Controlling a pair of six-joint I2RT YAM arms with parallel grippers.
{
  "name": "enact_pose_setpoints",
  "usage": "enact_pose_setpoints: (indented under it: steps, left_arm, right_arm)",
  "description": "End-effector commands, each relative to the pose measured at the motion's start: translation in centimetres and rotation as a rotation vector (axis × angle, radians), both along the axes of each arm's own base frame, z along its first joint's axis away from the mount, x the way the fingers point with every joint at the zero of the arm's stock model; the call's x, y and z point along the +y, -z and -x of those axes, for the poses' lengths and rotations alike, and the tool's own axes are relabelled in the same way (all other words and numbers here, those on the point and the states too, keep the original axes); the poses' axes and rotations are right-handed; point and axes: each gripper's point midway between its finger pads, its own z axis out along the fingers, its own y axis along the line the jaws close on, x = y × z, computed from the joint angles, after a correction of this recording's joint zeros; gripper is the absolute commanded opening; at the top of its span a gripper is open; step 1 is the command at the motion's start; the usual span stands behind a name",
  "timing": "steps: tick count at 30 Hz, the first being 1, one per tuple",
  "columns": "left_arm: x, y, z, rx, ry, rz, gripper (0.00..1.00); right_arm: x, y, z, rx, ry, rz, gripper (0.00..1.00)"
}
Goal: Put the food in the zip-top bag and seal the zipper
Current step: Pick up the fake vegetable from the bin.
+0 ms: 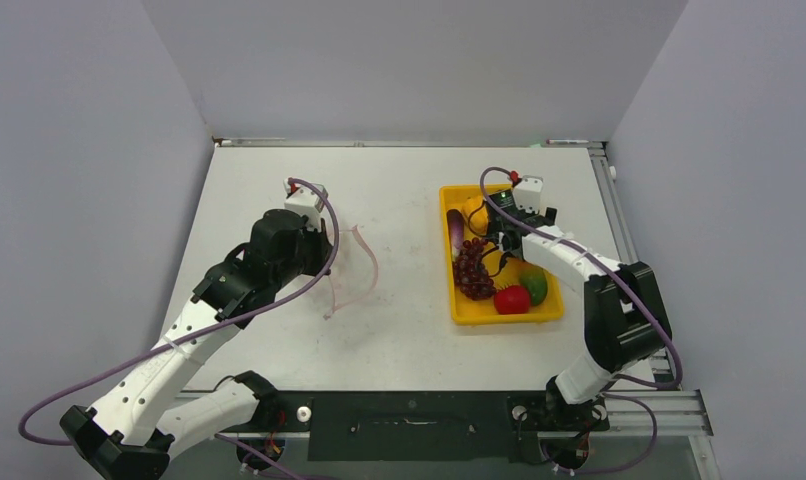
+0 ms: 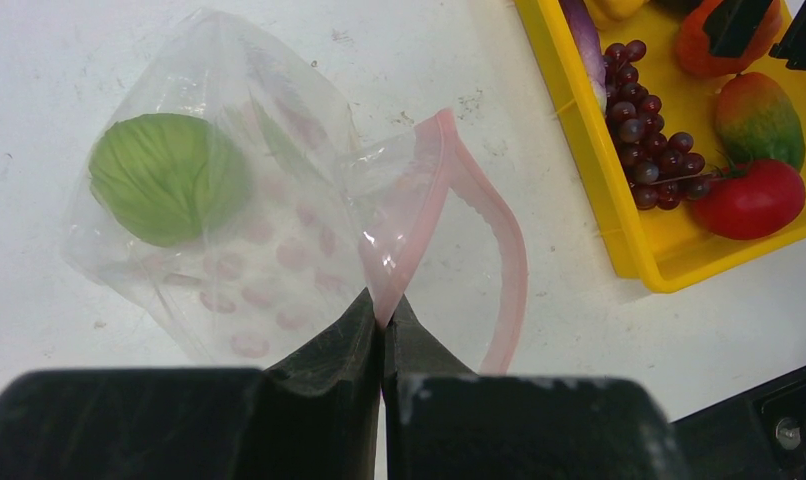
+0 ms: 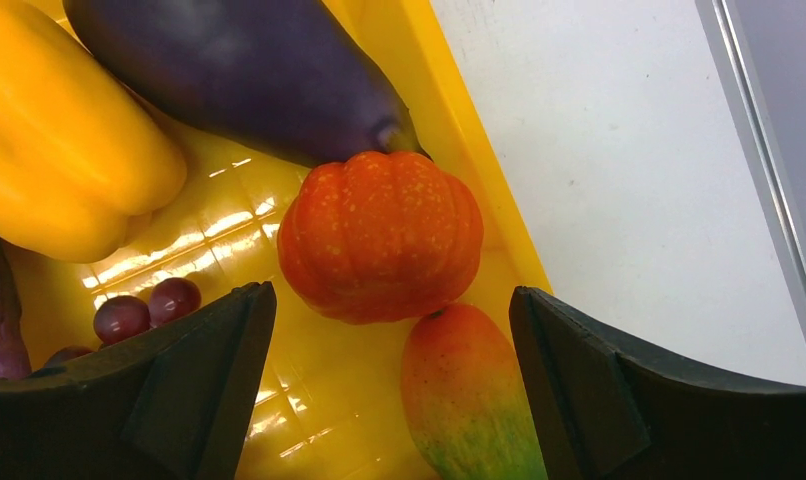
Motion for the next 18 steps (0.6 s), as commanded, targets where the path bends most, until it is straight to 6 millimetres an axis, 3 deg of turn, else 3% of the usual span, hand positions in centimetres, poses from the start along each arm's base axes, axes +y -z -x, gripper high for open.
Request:
enact_pose_setpoints:
  steps: [1, 18]
  left_arm:
    - [-0.5, -1.8, -0.5, -0.062, 0.015, 0.046, 0.0]
    - [-0.7, -1.6, -0.4, -0.057, 0.03, 0.044, 0.01]
  right_arm:
    - [0.2, -1.6, -2.2, -0.071, 0.006, -0.022, 0.9]
    - [0.1, 1.3, -3.0, -0.018, 0.02, -0.032, 0.9]
